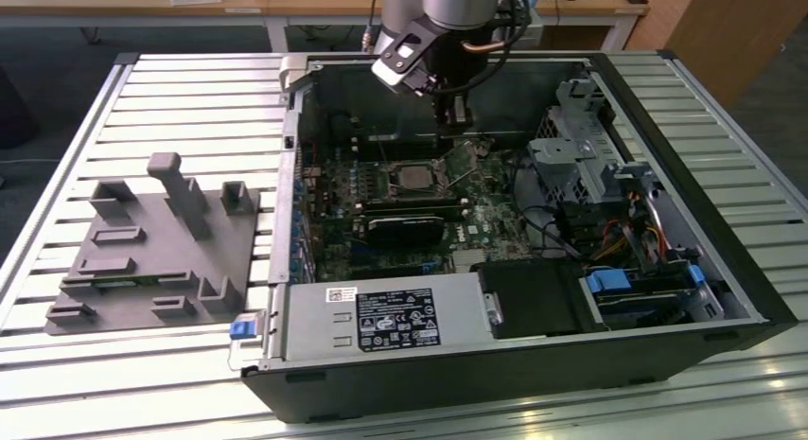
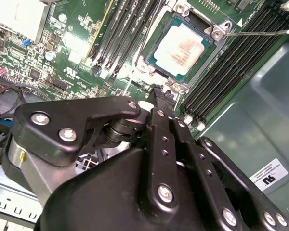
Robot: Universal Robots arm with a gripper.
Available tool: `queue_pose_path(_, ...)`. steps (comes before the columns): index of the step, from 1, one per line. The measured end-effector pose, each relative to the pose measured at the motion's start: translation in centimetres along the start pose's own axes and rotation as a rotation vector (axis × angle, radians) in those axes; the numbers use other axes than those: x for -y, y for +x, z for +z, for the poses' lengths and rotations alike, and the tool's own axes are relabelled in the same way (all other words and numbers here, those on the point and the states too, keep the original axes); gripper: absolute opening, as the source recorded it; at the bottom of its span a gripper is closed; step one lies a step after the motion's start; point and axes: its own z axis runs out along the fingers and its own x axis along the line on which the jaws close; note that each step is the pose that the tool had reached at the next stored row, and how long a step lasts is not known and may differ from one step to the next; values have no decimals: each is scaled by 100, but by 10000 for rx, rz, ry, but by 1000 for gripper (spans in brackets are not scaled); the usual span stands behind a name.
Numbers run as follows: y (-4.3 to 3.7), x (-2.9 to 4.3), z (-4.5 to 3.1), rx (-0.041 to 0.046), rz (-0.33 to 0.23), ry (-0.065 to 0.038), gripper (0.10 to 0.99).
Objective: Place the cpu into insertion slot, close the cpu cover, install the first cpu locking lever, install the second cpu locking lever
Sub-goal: 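Close the cpu cover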
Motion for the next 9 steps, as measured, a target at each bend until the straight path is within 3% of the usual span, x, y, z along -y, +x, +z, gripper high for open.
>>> queue_pose_path(9, 0, -25, 1, -1, 0, 0, 106)
